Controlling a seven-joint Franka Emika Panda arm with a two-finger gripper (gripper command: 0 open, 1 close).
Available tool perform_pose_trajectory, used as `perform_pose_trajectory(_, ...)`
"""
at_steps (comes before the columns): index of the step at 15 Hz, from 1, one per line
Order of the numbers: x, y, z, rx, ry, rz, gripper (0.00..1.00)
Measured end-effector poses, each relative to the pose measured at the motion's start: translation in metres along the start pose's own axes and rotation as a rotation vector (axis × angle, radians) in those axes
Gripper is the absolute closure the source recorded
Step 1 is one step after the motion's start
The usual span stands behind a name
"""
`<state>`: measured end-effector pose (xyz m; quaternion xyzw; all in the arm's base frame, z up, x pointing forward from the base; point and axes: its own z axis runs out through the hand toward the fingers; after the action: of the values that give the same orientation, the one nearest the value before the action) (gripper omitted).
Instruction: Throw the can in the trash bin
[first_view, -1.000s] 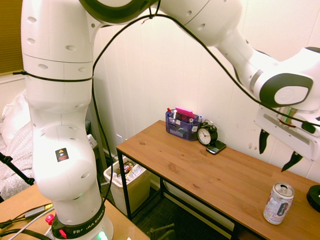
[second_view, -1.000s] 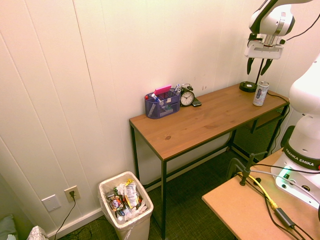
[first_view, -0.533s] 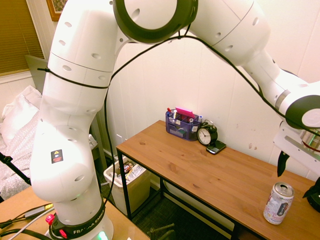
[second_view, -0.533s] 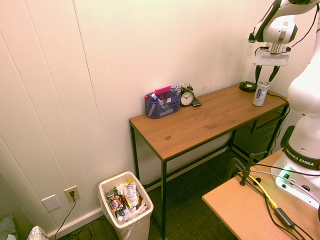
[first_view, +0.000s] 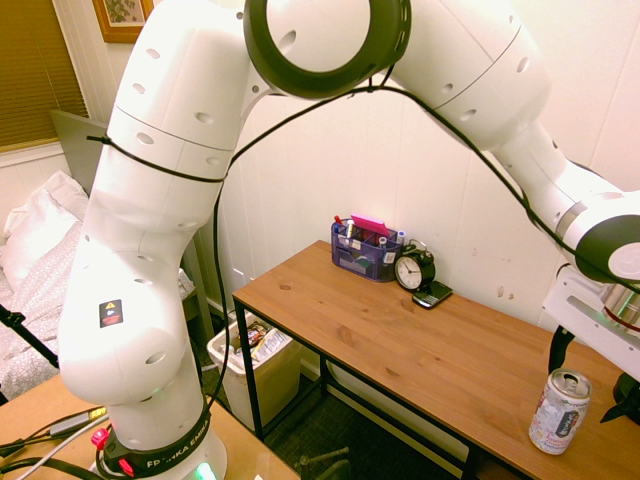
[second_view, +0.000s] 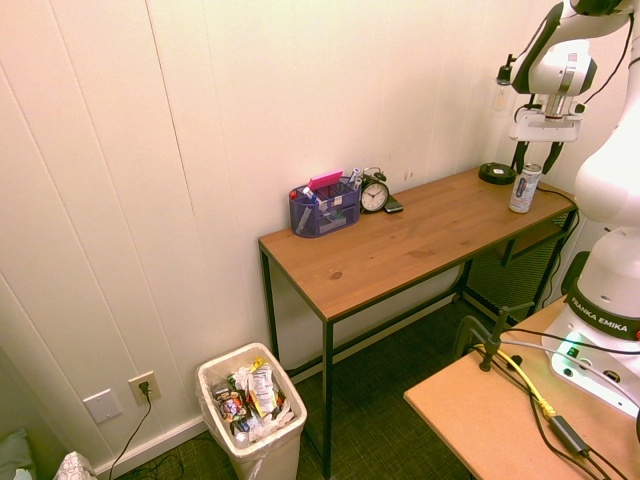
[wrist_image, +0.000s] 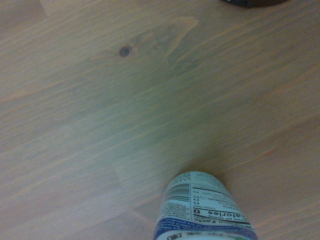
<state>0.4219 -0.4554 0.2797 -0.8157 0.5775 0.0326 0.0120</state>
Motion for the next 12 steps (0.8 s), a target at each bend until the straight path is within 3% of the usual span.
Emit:
perform_pose_trajectory(1, 0.0, 0.001, 0.001, -0.004, -0.001, -0.003, 1.0)
perform_pose_trajectory(12, -0.013, -0.007, 0.013, -0.023, -0.03, -0.041, 1.0)
